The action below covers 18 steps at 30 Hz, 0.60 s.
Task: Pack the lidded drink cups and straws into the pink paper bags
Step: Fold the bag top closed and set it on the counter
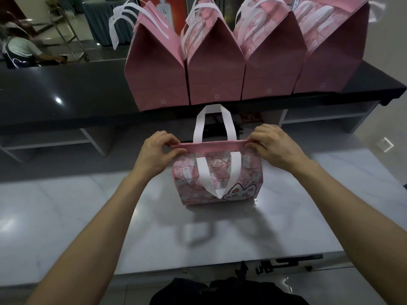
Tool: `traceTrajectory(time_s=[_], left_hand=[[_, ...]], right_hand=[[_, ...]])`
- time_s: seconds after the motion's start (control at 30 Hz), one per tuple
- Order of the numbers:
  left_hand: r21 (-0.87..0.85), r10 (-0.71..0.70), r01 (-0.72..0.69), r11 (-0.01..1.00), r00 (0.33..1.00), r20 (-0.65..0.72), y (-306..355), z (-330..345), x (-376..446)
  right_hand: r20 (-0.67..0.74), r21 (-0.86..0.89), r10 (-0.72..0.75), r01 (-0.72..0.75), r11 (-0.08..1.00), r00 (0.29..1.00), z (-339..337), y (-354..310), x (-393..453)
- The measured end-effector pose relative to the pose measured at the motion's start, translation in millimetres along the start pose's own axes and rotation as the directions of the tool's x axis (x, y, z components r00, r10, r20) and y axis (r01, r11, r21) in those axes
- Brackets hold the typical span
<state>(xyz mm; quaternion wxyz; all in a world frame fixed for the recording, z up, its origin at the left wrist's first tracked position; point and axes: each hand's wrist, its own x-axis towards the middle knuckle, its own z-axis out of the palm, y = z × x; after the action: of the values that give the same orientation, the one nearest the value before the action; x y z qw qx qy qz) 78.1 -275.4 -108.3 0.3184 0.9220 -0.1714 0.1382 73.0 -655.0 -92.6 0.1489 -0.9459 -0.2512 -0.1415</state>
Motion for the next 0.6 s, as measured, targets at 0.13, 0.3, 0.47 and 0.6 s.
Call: traceTrajectory(time_s=[0.13, 0.3, 0.47, 0.6], left_hand=[[-0.215, -0.219, 0.231, 0.949, 0.973, 0.079, -12, -12, -30], [-0.193, -0.32, 0.384, 0.903, 0.9, 0.297, -18, 10, -70], [-0.329, -0.328, 0.412, 0.85, 0.902, 0.282, -12, 23, -70], [-0.409, -0.351, 0.466, 0.785, 0.878, 0.326, -9, 38, -66]], right_hand=[[0.043, 0.065, 0.093, -0.096, 0.993, 0.995, 1, 1, -5], [0.029, 0.117, 0.118, -0.121, 0.986, 0.993, -1, -9, -2], [0.047, 0.062, 0.004, -0.007, 0.998, 0.999, -6, -39, 21], [0.057, 0.104, 0.053, -0.059, 0.993, 0.997, -2, -50, 23]])
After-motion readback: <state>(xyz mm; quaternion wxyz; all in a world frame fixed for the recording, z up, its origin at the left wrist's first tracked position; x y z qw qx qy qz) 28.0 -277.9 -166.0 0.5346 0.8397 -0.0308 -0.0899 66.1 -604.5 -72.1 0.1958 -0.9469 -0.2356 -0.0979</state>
